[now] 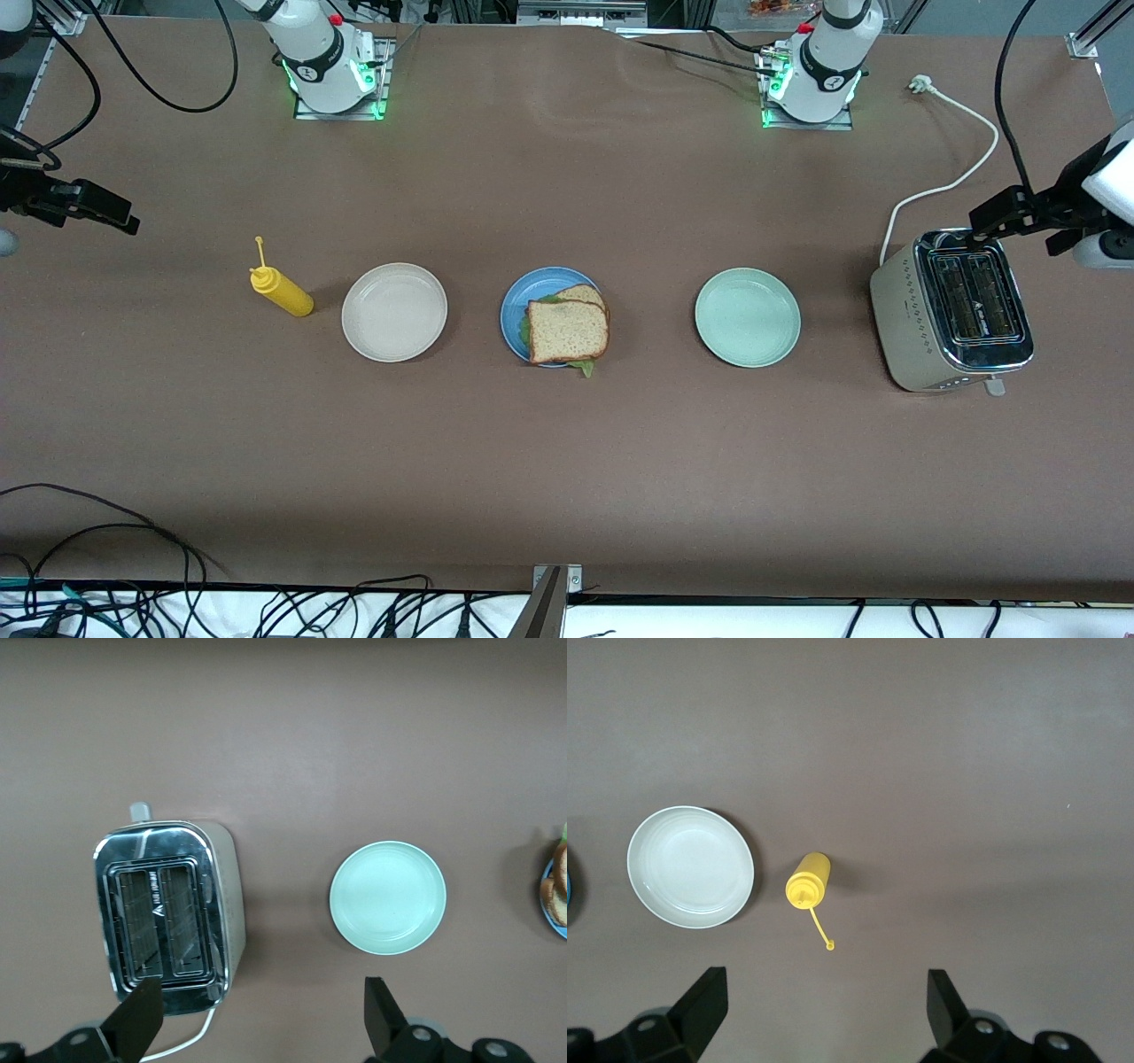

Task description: Make sandwich in blue plate with both arms

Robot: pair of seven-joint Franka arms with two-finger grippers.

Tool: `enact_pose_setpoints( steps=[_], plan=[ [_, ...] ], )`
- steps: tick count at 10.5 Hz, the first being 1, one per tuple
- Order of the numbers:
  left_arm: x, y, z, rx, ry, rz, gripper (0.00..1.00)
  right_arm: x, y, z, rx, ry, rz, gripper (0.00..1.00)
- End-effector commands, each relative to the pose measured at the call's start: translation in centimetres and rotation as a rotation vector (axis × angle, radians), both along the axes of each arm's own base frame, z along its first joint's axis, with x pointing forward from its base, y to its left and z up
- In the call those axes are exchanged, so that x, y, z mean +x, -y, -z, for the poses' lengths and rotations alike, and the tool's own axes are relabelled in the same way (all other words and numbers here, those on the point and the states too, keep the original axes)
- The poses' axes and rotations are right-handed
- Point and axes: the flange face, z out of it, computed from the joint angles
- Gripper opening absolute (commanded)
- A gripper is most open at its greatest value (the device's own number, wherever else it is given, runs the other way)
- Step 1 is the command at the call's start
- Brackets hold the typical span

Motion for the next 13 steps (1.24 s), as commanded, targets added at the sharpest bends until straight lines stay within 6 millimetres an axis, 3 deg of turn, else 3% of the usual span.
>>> enact_pose_setpoints(
  steps=[1, 7, 9, 11, 13],
  plan=[
    [-1.0, 0.7, -1.3, 0.069, 0.024, 0.044, 1.00, 0.2, 0.0, -0.6, -0.001, 0.006, 0.004, 1.00],
    [-1.0, 1.1, -2.5, 0.063, 0.049, 0.033, 1.00, 0.2, -0.3, -0.6, 0.002, 0.002, 0.005, 1.00],
    [-1.1, 1.0, -3.4, 0.057, 0.065, 0.028, 1.00, 0.1, -0.5, -2.1, 0.009, 0.019, -0.001, 1.00],
    [-1.1, 0.3, -3.4, 0.055, 0.065, 0.017, 1.00, 0.1, -0.9, -2.2, 0.009, 0.011, -0.004, 1.00],
    [-0.8, 0.4, -2.9, 0.055, 0.056, 0.020, 1.00, 0.2, -0.3, -3.6, 0.008, 0.044, 0.008, 1.00]
  ],
)
